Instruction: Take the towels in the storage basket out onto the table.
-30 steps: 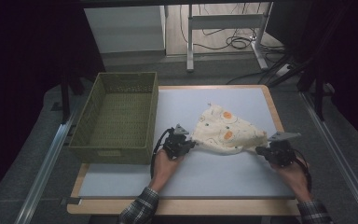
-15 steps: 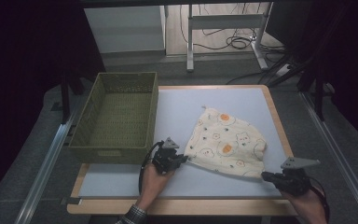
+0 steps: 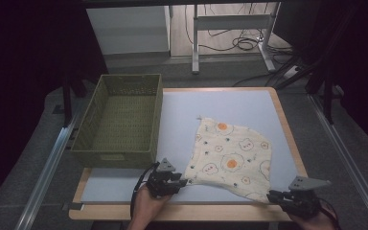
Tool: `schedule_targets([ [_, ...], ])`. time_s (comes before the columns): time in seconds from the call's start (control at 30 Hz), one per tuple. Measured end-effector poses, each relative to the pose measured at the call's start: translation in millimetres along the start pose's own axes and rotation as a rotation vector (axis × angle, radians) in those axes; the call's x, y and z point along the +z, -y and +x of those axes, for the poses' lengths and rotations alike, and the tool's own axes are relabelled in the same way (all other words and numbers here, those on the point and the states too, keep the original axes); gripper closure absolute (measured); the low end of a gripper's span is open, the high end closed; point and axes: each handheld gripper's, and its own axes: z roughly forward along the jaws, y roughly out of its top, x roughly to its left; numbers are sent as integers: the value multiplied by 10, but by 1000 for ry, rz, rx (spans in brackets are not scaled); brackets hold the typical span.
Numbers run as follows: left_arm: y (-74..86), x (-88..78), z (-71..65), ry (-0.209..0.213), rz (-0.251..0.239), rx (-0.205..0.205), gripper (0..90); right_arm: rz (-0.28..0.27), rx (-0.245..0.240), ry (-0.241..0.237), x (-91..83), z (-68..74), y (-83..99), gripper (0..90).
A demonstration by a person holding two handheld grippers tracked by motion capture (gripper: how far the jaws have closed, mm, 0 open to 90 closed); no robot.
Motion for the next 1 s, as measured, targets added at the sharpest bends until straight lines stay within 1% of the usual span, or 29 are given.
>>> schedule_targets([
  [0.03, -41, -3, 7, -4, -11, 1, 539, -13, 2, 15, -14, -44, -42, 725],
  [0.07, -117, 7, 18, -8, -21, 7, 496, -20, 3, 25, -18, -78, -77, 708],
  [0.1, -176, 36, 22, -10, -21, 16, 462, -27, 3, 44, -8, -145, -140, 690],
  [0.13, -229, 80, 27, -16, -13, 27, 436, -29, 5, 60, 12, -205, -192, 677],
  [0.2, -290, 165, 29, -27, 7, 33, 405, -34, 11, 86, 65, -305, -276, 666],
  [0.23, -293, 185, 30, -22, 9, 29, 406, -34, 15, 87, 112, -362, -328, 662],
  [0.3, -252, 216, 35, 5, 10, 9, 406, -34, 15, 87, 178, -406, -379, 662],
  [0.33, -212, 215, 32, 7, 11, 3, 406, -32, 17, 77, 212, -414, -393, 661],
  [0.4, -114, 180, 33, 8, 19, -10, 408, -28, 17, 48, 259, -379, -389, 661],
  [0.5, 28, 105, 59, 35, 15, -45, 438, -3, -5, 20, 291, -242, -316, 655],
  [0.57, 83, 119, 77, 57, 22, -53, 502, 6, -11, -4, 298, -159, -241, 647],
  [0.6, 92, 121, 81, 66, 10, -56, 518, 11, -15, -12, 307, -124, -201, 639],
  [0.63, 87, 128, 86, 84, 12, -63, 565, 19, -19, -13, 320, -97, -163, 633],
  [0.67, 73, 146, 85, 111, 20, -65, 627, 28, -23, -8, 335, -79, -129, 626],
  [0.7, 57, 169, 68, 129, 30, -52, 698, 35, -24, -4, 347, -71, -100, 623],
  [0.73, 39, 182, 41, 140, 42, -23, 789, 24, -22, -4, 348, -71, -77, 622],
  [0.77, 13, 177, 15, 139, 42, -5, 865, 19, -9, -11, 342, -82, -68, 623],
  [0.83, -46, 107, 9, 145, 26, -5, 873, 17, -2, -6, 325, -106, -67, 622],
  [0.9, -112, -62, 45, 127, -30, -18, 865, 18, -1, -3, 313, -125, -69, 620],
  [0.97, -137, -165, 63, 97, -42, -28, 803, 17, -1, 2, 301, -137, -73, 616],
  [1.0, -140, -194, 71, 85, -40, -42, 750, 16, -1, 3, 298, -139, -75, 614],
])
